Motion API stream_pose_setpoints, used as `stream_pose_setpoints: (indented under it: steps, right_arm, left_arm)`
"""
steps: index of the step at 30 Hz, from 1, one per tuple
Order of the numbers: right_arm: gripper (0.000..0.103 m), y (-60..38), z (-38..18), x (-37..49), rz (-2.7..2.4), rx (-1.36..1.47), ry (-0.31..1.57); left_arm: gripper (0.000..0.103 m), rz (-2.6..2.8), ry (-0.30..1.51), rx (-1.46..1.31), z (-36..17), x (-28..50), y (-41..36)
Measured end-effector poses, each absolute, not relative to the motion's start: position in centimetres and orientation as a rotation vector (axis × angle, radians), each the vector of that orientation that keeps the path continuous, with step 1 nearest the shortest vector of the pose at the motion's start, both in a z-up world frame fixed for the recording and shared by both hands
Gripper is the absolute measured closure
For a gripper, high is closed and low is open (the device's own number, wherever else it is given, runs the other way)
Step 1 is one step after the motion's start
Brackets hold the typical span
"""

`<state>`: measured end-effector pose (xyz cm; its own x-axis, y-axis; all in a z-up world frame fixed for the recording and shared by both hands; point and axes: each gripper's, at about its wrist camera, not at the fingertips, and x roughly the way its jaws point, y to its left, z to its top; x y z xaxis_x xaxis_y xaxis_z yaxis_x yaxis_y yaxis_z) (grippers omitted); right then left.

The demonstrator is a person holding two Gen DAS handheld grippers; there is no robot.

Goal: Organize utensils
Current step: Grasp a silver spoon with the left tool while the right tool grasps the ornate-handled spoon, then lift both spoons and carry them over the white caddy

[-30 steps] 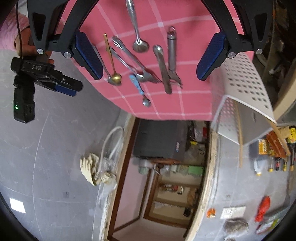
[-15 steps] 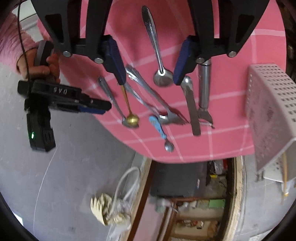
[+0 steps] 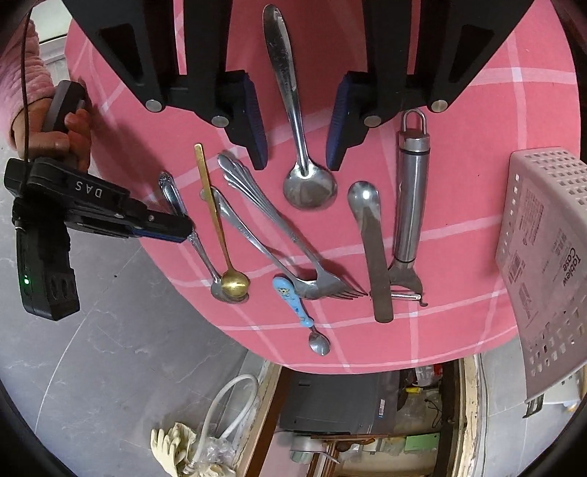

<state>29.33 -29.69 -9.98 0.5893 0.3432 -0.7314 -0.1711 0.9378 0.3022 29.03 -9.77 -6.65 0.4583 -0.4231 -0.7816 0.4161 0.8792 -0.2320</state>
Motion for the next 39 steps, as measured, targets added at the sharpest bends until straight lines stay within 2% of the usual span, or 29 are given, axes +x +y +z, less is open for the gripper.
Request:
stream_pose_setpoints:
  steps: [2,4,8,19,22,27,35,39]
  right_arm:
    - [0.095,-29.9,-10.1,29.0,0.313,0.212,0.903]
    - [0.096,-29.8,-10.3,28.6,0.325,0.208,0.914]
    - [0.096,-29.7,-10.3,28.3,0.339,0.198,0.926]
    - [0.095,-30.1,-9.3,32.0,0.312,0.181,0.936]
    - [0.09,-29.8,-9.6,33.7,0.329,0.171,0.973]
    - [0.088,-29.5,-9.8,35.2,0.351,0.171,1.01]
    - [0.098,-30.7,-10.4,35.0,0.371,0.277,1.026]
    - [0.099,-31.7,-11.0,33.7,0.409,0.381,1.023]
  left_arm:
    - [0.078,-0.51,0.971,-0.005,-6.8,29.1,-9.9]
    - [0.087,-0.507,0.981,-0.009,-6.8,29.2,-9.9]
    - [0.094,-0.491,1.007,-0.024,-7.1,29.6,-9.9]
    - [0.094,-0.499,1.069,-0.086,-7.2,30.4,-9.4]
    - [0.094,-0.501,1.084,-0.109,-7.3,30.7,-9.3]
    - [0.096,-0.515,1.111,-0.154,-7.7,31.4,-9.0]
    - [0.099,-0.537,1.088,-0.162,-7.7,31.3,-9.0]
    - [0.1,-0.579,1.081,-0.183,-7.7,30.8,-8.7]
